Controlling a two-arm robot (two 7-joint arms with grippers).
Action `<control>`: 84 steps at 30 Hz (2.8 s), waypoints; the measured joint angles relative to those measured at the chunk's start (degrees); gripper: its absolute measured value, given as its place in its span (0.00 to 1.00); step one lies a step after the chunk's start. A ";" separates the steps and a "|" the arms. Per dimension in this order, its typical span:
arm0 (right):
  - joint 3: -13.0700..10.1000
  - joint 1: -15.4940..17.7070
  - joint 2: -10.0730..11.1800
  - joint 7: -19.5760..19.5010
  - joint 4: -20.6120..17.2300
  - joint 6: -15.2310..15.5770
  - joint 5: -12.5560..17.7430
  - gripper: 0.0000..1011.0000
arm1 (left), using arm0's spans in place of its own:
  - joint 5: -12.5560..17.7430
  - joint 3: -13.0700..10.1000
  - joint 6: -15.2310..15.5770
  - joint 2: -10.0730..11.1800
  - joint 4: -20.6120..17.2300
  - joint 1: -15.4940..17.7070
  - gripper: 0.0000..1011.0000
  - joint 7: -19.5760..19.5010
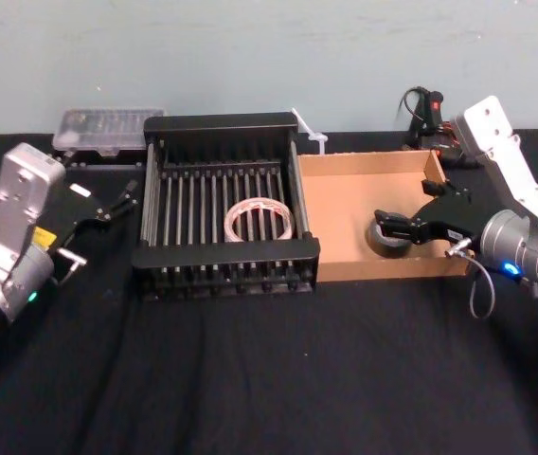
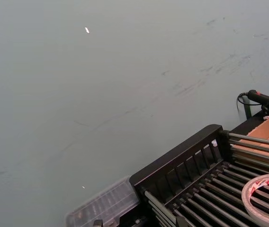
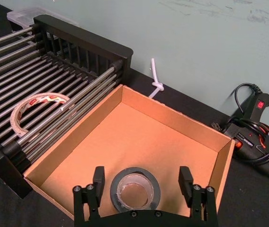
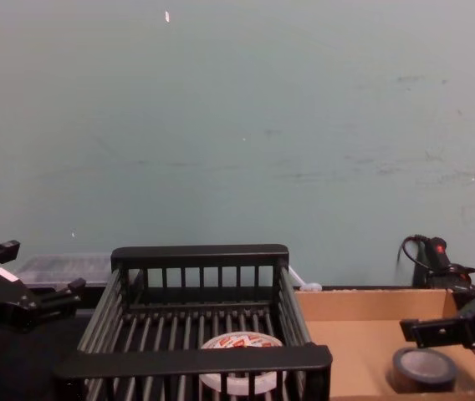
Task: Pick up the white tape and place it into the black box , Pick up the silver tape and place it into the brown box.
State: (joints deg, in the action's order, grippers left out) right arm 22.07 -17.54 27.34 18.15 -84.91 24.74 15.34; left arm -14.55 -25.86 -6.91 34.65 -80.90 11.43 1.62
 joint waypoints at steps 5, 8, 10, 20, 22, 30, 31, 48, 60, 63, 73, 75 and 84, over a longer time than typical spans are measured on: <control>0.00 0.00 0.00 0.00 0.00 0.00 0.00 0.99 | 0.00 0.00 0.00 0.00 0.00 0.00 0.99 0.00; 0.00 0.00 0.00 0.00 0.00 0.00 0.00 0.99 | 0.00 0.00 0.00 0.00 0.00 0.00 0.99 0.00; -0.55 0.53 -0.18 -0.39 -0.35 -0.57 -0.21 0.99 | 0.00 0.00 0.00 0.00 0.00 0.00 0.99 0.00; -4.80 4.81 -2.21 -5.90 -1.48 -10.38 -2.65 0.99 | 0.00 0.00 0.00 0.00 0.00 0.00 0.99 0.00; -5.36 5.59 -2.54 -6.65 -1.31 -12.11 -3.03 0.99 | 0.00 0.00 0.00 0.00 0.00 0.00 0.99 0.00; -8.03 9.52 -4.06 -11.08 0.47 -20.46 -5.97 0.99 | 0.00 0.00 0.00 0.00 0.00 0.00 0.99 0.00; -8.19 9.81 -4.15 -11.45 0.63 -21.07 -6.31 0.99 | 0.00 0.00 0.00 0.00 0.00 0.00 0.99 0.00; -10.21 12.44 -6.06 -14.51 1.69 -25.01 -10.44 0.99 | 0.00 0.00 0.00 0.00 0.00 0.00 0.99 0.00; -9.97 12.36 -5.87 -14.43 1.65 -24.95 -10.40 0.99 | 0.00 0.00 0.00 0.00 0.00 0.00 0.99 0.00; -9.93 12.35 -5.85 -14.42 1.65 -24.94 -10.40 0.99 | 0.00 0.00 0.00 0.00 0.00 0.00 0.99 0.00; -9.88 12.31 -5.81 -14.40 1.65 -24.89 -10.39 0.99 | 0.00 0.00 0.00 0.00 0.00 0.00 0.99 0.00; -9.87 12.30 -5.80 -14.39 1.65 -24.89 -10.38 0.99 | 0.00 0.00 0.00 0.00 0.00 0.00 0.99 0.00; -9.83 12.29 -5.76 -14.35 1.66 -24.84 -10.35 0.99 | 0.00 0.00 0.00 0.00 0.00 0.00 0.99 0.00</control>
State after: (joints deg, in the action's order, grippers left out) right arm 12.24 -5.26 21.58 3.80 -83.25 -0.10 4.99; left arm -14.55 -25.86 -6.91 34.64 -80.90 11.43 1.62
